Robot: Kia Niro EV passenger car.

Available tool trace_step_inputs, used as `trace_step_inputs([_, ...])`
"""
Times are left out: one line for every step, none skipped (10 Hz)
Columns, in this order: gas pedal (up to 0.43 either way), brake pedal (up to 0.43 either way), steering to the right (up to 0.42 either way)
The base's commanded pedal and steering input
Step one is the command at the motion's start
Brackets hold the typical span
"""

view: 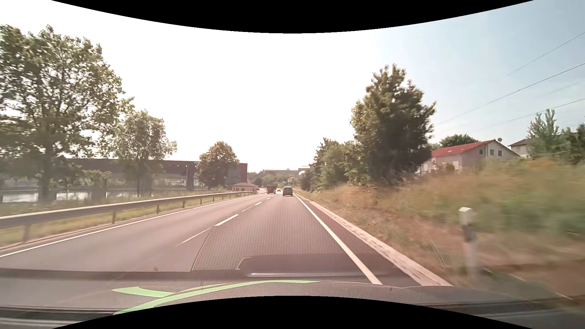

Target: Follow the waypoints while adhering to traffic rules and regulations

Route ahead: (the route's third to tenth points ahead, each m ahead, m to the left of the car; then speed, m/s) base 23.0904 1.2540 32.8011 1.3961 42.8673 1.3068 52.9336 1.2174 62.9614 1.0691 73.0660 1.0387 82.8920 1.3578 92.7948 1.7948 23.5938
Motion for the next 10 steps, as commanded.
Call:
trace_step_inputs([0.118,0.0,-0.003])
trace_step_inputs([0.118,0.0,-0.002])
trace_step_inputs([0.11,0.0,-0.002])
trace_step_inputs([0.098,0.0,-0.002])
trace_step_inputs([0.087,0.0,-0.002])
trace_step_inputs([0.087,0.0,-0.002])
trace_step_inputs([0.087,0.0,-0.001])
trace_step_inputs([0.087,0.0,-0.001])
trace_step_inputs([0.087,0.0,-0.001])
trace_step_inputs([0.087,0.0,0.0])
